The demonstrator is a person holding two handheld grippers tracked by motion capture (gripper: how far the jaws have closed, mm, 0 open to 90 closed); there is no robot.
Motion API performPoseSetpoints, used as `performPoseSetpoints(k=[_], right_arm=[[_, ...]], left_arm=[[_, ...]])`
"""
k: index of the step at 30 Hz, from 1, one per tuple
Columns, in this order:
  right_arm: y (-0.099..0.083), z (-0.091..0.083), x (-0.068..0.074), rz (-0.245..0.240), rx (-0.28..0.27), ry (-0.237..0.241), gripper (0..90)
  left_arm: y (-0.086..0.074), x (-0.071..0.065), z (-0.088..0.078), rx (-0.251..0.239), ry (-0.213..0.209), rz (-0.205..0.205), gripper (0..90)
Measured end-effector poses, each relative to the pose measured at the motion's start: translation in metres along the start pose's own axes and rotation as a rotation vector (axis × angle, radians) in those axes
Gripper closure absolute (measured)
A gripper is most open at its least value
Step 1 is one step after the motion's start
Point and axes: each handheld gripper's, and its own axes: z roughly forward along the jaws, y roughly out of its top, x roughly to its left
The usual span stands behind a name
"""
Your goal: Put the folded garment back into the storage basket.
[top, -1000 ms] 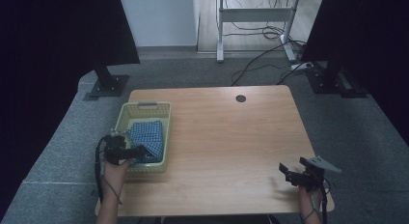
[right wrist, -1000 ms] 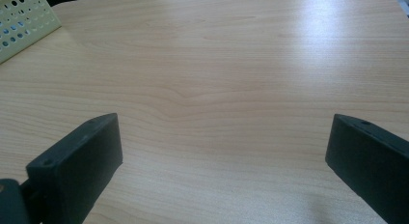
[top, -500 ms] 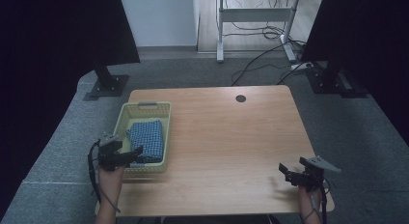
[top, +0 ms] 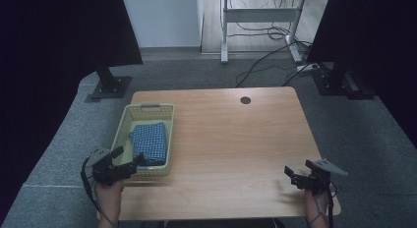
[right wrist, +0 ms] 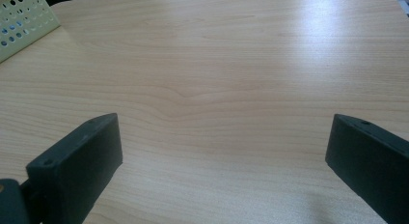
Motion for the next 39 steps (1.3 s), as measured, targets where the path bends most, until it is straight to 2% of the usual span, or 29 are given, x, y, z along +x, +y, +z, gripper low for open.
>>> performPoseSetpoints(k=[3,6,9,19,25,28,30,34,39], right_arm=[[0.0,0.0,0.0,-0.001,0.0,-0.002,0.0],[0.0,-0.001,0.0,0.003,-0.007,-0.005,0.0],[0.0,-0.001,0.0,0.003,-0.006,-0.005,0.0],[0.0,-0.001,0.0,-0.002,-0.006,-0.009,0.0],[0.0,-0.001,0.0,-0.001,-0.007,-0.009,0.0],[0.0,-0.001,0.0,0.001,-0.008,-0.009,0.0],[0.0,-0.001,0.0,0.001,-0.009,-0.009,0.0],[0.0,-0.001,0.0,0.0,-0.009,-0.009,0.0],[0.0,0.0,0.0,-0.001,-0.005,-0.009,0.0]], left_arm=[[-0.008,-0.001,-0.003,-0.001,0.001,0.019,8.5],[-0.014,0.003,-0.009,-0.01,-0.023,-0.002,8.5],[-0.021,0.007,-0.015,-0.008,-0.029,-0.011,8.5],[-0.047,0.015,-0.029,-0.014,-0.011,-0.014,8.5],[-0.064,0.017,-0.034,-0.022,-0.022,-0.017,8.5],[-0.074,0.016,-0.036,-0.011,-0.009,-0.004,8.5],[-0.08,0.017,-0.037,0.002,0.018,0.005,8.5],[-0.091,0.021,-0.039,0.005,-0.005,-0.001,8.5],[-0.1,0.022,-0.04,0.012,0.027,0.014,8.6]])
